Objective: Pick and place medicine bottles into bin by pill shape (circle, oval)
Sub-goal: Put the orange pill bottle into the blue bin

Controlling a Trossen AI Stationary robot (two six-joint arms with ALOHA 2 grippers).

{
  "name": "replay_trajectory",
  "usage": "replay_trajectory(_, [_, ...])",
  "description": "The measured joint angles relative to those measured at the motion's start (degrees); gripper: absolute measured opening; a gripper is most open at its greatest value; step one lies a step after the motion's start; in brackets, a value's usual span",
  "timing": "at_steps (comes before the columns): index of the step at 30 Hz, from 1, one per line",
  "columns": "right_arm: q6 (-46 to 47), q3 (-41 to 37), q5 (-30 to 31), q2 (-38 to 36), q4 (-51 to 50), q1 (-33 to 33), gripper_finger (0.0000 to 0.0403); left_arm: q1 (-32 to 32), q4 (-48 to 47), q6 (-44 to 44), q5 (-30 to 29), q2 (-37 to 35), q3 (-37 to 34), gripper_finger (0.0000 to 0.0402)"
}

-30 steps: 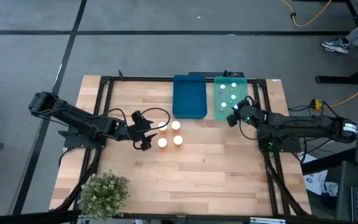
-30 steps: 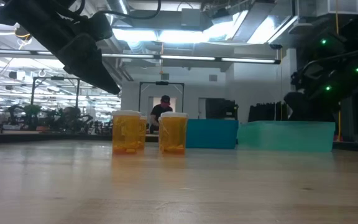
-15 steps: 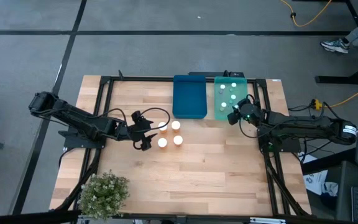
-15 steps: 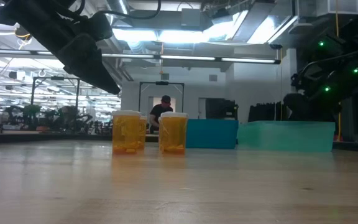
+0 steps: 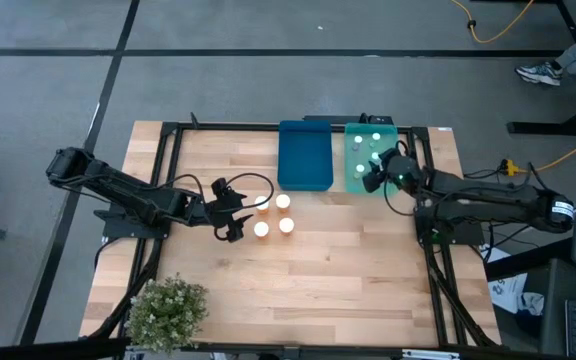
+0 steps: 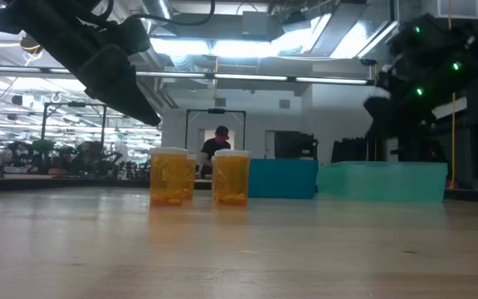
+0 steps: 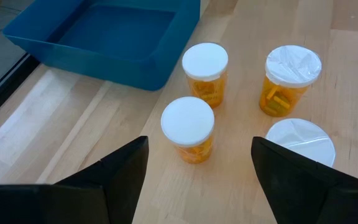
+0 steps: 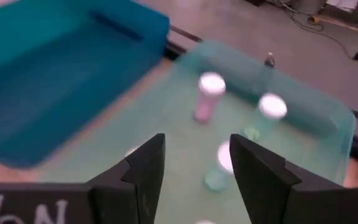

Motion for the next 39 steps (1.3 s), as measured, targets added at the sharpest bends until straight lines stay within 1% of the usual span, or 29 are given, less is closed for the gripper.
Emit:
replay_trajectory(3, [2.1,4.8,-3.0,0.0,-3.5,0.0,0.0183,0.0,0.0,0.0,0.0,0.0,0.0,0.0277])
replay_trajectory(6, [4.6,8.9,-9.5,0.0,-6.8,0.3,0.0183,0.0,0.0,-0.1,0.0,0.0,0.0,0.0277])
replay_trajectory(9, [5.7,10.6,-14.6,0.0,-6.9,2.3,0.0183,0.0,0.0,-0.5,0.0,0.0,0.0,0.0277])
replay_trajectory(11, [5.7,10.6,-16.1,0.0,-6.4,4.4,0.0183,0.0,0.0,-0.5,0.0,0.0,0.0,0.0277])
replay_trajectory(16, [5.7,10.6,-16.0,0.0,-6.1,8.5,0.0183,0.0,0.0,-0.5,0.0,0.0,0.0,0.0277])
replay_trajectory(20, [5.5,10.6,-14.1,0.0,-6.2,10.0,0.0183,0.0,0.0,-0.5,0.0,0.0,0.0,0.0277])
replay_trajectory(26, [4.6,10.6,-14.1,0.0,-6.6,10.4,0.0183,0.0,0.0,0.1,0.0,0.0,0.0,0.0277])
replay_trajectory(32, [3.8,10.6,-14.1,0.0,-7.2,10.4,0.0183,0.0,0.0,3.0,1.8,0.0,0.0,0.0277])
replay_trajectory(39, [2.7,10.6,-14.1,0.0,-7.3,10.4,0.0183,0.1,0.0,3.1,1.6,0.0,0.0,0.0277])
